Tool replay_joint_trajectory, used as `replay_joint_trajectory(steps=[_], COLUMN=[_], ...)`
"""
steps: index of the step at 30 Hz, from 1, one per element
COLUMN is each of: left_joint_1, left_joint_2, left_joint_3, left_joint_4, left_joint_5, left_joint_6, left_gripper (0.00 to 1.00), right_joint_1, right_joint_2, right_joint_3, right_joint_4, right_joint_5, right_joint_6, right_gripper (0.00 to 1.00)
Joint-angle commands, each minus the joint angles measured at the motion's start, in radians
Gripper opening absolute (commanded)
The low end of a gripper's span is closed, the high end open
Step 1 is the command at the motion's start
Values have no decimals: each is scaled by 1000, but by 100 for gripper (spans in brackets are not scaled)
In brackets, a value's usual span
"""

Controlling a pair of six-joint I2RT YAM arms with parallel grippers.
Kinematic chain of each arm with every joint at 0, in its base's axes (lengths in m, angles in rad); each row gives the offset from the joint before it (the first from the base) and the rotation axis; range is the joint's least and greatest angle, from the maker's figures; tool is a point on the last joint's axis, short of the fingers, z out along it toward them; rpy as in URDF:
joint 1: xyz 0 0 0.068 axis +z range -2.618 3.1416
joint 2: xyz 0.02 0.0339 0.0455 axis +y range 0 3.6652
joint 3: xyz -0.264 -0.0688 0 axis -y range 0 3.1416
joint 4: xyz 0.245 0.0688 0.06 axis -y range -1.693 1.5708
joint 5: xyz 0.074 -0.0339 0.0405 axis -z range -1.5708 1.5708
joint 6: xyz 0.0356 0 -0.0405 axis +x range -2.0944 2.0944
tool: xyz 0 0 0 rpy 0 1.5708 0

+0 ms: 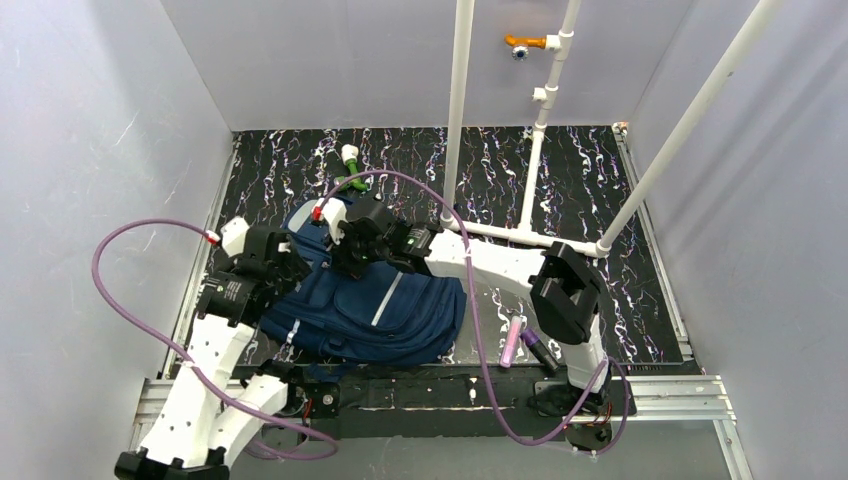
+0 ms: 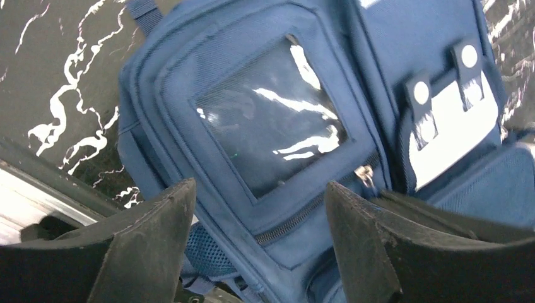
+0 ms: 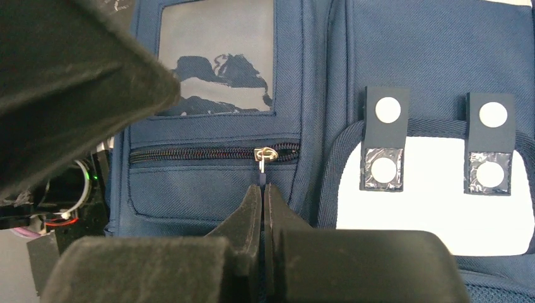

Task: Pack the student bag
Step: Unzip the student bag at the center of the board.

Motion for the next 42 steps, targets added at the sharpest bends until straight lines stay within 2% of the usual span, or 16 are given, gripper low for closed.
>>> replay_joint_trajectory(steps=[1, 4, 7, 9, 13, 14, 18, 23, 26, 27, 28, 30, 34, 36, 40, 42], left_joint_1=[211, 395, 473, 478, 480, 480, 480, 480, 479, 480, 480, 479, 479, 474, 433, 400], left_joint_2=[-15, -23, -44, -53, -19, -7, 20, -60, -83, -85, -89, -99, -105, -100, -59, -50], left_joint_3=[-25, -88, -174, -214, -241, -245, -257, -262, -224, -207, -190, -171, -109, -73, -18, -16], left_joint_4=[22, 69, 168, 230, 342, 355, 394, 395, 316, 288, 267, 247, 229, 226, 247, 282], left_joint_5=[112, 246, 376, 431, 554, 573, 633, 687, 628, 604, 586, 595, 710, 752, 826, 859], left_joint_6=[6, 25, 32, 13, 30, 37, 82, 73, 108, 125, 135, 153, 229, 255, 271, 266], left_gripper=[75, 75, 71, 66, 47, 44, 23, 19, 22, 28, 40, 52, 56, 57, 58, 58], right_joint_1=[-4, -5, -3, 2, 70, 91, 195, 237, 196, 171, 146, 125, 119, 87, -72, -175], right_joint_2=[-84, -109, -121, -118, -92, -82, -18, 33, 31, 22, 6, -48, -275, -405, -619, -707], right_joint_3=[-52, -81, -93, -74, -9, -2, 56, 74, 110, 131, 155, 185, 64, -49, -275, -389], right_joint_4=[123, 149, 140, 122, 31, 18, -75, -59, -59, -90, -150, -287, -424, -469, -627, -717], right_joint_5=[-115, -123, -136, -154, -138, -129, -68, -44, -17, -18, -19, -4, 137, 219, 431, 475], right_joint_6=[46, 44, 22, 0, -106, -138, -212, -168, -70, -7, 43, 76, 132, 193, 412, 511], right_gripper=[1, 1, 1, 1, 1, 1, 1, 1, 1, 11, 40, 56, 78, 84, 91, 98])
